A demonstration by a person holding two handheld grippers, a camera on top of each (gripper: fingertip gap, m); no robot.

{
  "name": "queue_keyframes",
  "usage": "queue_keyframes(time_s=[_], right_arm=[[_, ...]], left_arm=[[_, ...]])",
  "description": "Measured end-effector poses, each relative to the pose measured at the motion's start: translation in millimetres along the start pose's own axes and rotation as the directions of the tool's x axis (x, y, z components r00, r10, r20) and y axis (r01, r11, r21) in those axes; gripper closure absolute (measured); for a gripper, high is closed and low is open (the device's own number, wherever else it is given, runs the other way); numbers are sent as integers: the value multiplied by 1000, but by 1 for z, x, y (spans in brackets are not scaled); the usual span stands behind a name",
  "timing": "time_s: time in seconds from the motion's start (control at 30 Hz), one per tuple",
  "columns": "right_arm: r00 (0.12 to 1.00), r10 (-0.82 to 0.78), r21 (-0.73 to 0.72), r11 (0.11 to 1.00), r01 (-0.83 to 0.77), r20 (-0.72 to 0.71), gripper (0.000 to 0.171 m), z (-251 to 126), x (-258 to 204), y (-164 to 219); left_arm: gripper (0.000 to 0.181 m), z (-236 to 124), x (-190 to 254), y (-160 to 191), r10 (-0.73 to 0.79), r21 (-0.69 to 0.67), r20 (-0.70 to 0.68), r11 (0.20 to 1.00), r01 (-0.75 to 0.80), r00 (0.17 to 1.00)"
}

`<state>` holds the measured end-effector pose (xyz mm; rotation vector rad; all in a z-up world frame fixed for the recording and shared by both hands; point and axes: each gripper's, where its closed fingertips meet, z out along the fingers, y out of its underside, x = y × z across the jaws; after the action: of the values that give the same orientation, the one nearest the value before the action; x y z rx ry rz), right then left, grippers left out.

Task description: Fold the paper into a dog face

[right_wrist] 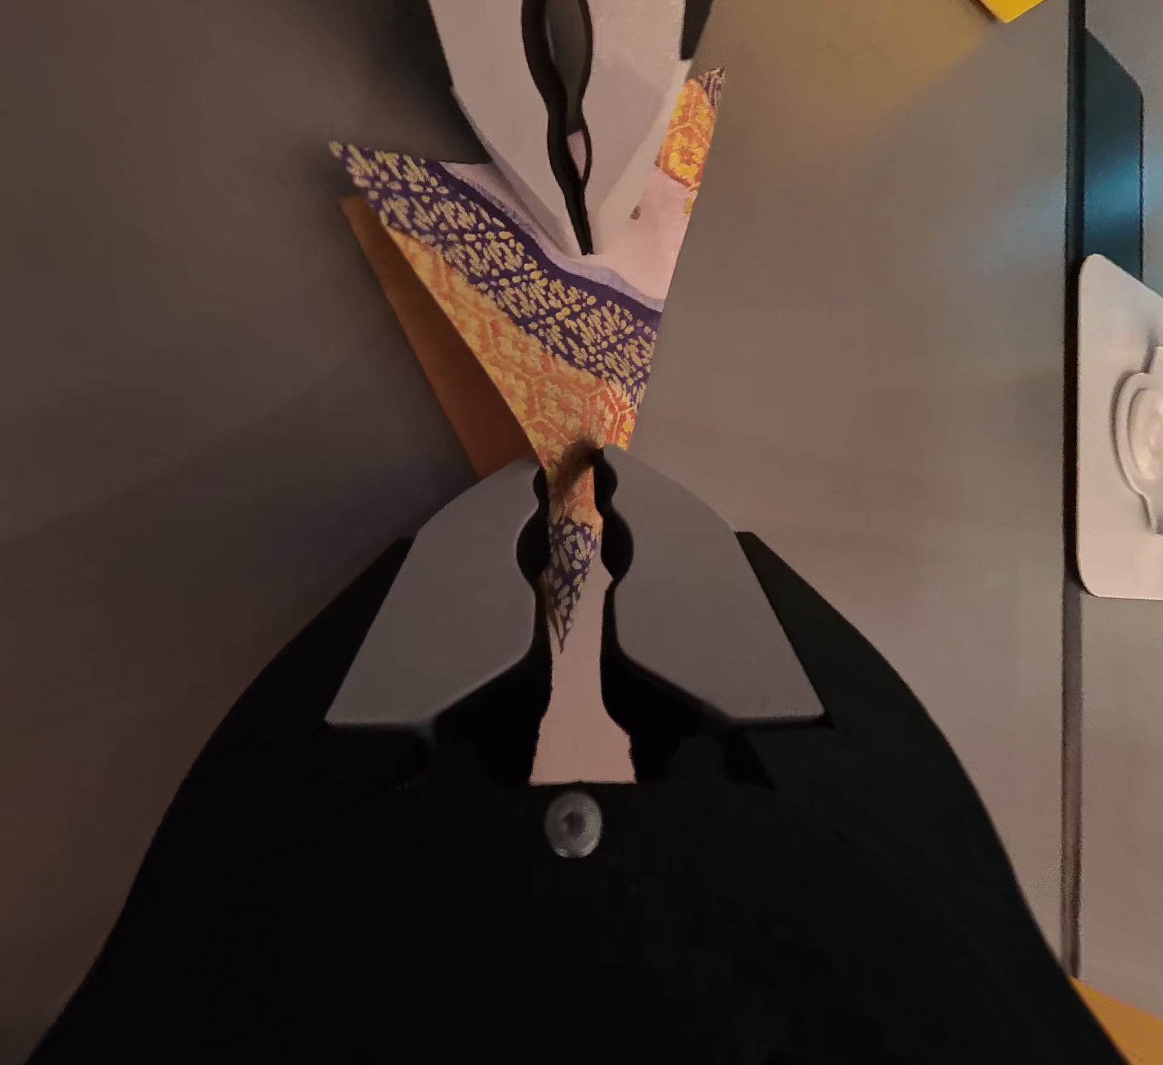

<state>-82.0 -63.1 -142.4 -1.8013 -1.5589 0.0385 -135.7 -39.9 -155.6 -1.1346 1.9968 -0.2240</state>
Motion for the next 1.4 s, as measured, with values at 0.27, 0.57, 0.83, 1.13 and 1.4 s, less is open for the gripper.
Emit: queue_keyframes(time_s=[0.27, 0.57, 0.83, 1.13, 1.4], right_arm=[[998, 55, 12, 998, -55, 39, 160, -1, 1, 4], [996, 60, -13, 998, -59, 65, 164, 3, -2, 10], [992, 35, 4, 999, -36, 123, 165, 0, -8, 11], [996, 25, 28, 999, -27, 84, 149, -5, -2, 7], [967, 218, 274, 946, -176, -134, 158, -66, 14, -41]], left_arm=[[161, -27, -2, -5, -139, 59, -34, 988, 141, 990], [147, -53, 4, -30, -26, 145, 41, 989, 20, 999], [138, -57, -48, -25, -95, 146, 129, 986, 76, 987], [181, -11, -27, -34, 44, 70, -35, 997, -41, 998], [181, -12, -35, -17, -50, 39, 85, 998, 46, 995]])
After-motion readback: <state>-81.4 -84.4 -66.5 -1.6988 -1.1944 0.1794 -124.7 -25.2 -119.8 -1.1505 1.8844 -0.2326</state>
